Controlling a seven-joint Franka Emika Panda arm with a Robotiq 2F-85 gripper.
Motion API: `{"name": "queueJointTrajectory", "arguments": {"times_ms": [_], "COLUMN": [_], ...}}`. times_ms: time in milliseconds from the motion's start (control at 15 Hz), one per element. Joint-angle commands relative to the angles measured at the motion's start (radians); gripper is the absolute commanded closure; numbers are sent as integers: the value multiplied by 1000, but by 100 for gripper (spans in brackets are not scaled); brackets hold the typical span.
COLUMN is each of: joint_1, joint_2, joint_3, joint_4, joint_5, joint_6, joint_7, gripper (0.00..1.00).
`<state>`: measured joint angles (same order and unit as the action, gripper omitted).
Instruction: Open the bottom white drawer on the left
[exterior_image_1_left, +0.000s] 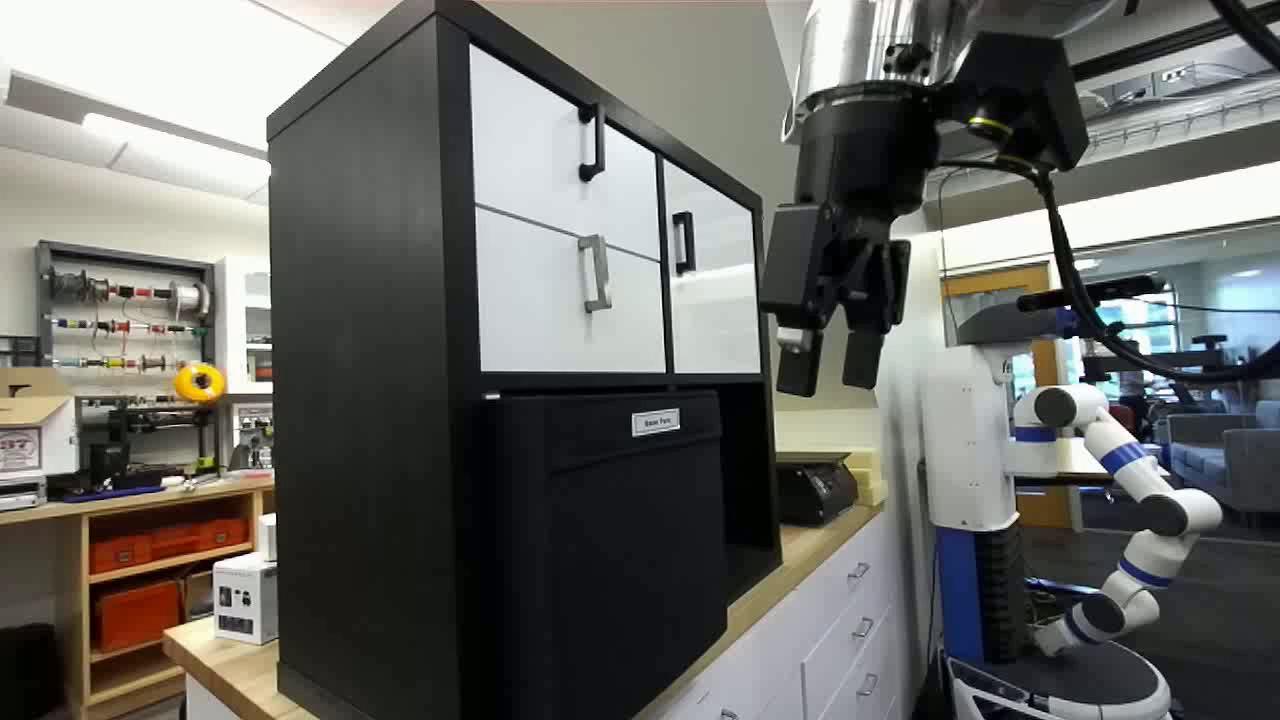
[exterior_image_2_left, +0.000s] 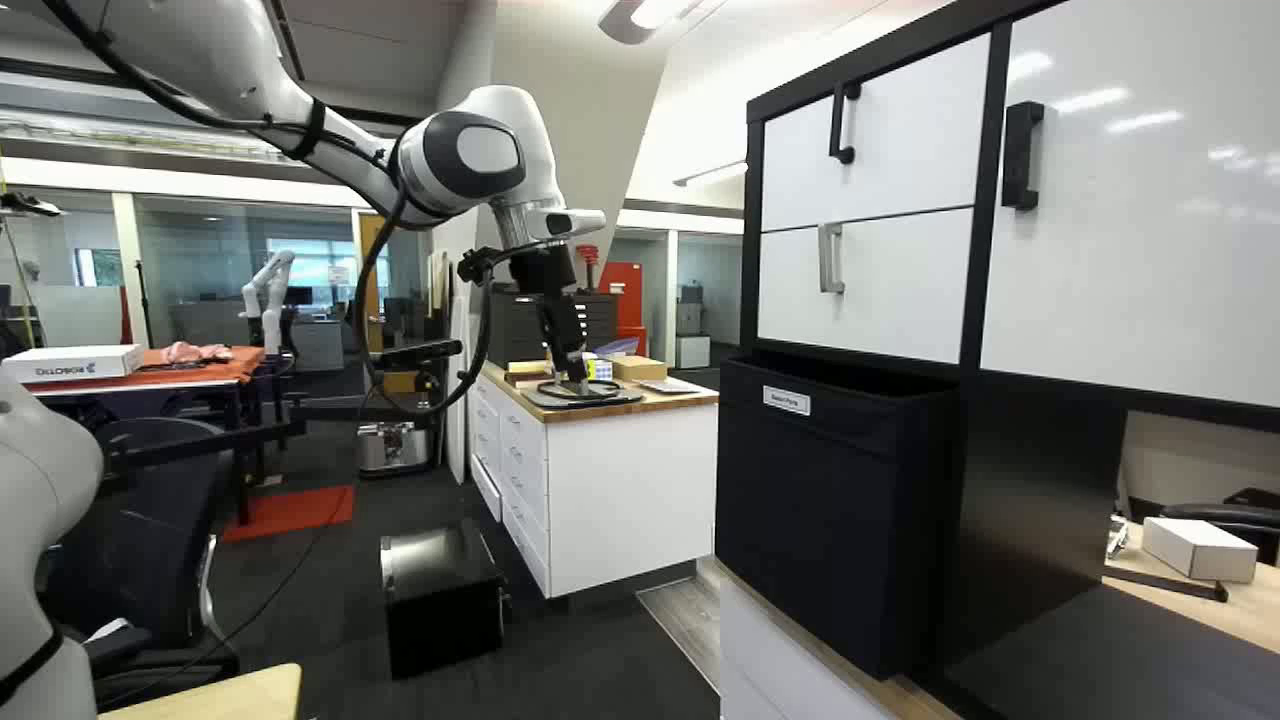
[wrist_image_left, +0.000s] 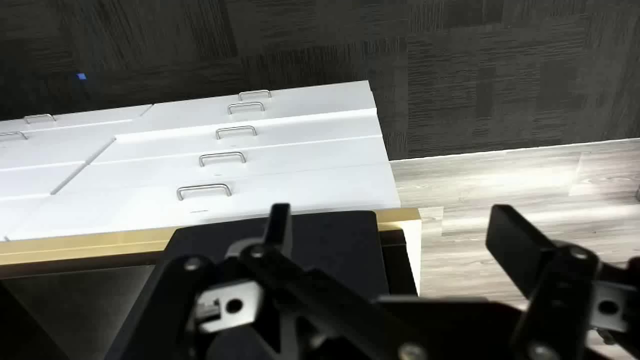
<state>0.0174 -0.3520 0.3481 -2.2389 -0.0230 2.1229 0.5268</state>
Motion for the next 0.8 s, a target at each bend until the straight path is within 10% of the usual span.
{"name": "queueJointTrajectory", "arguments": {"times_ms": [0, 733], "joint_1": [29, 28], "joint_2": [4, 9], "joint_3": [-26, -34], "joint_4": [1, 4], "joint_5": [-12, -12], "joint_6": [-2, 9], "joint_7": [9, 7], "gripper": [0, 0]}}
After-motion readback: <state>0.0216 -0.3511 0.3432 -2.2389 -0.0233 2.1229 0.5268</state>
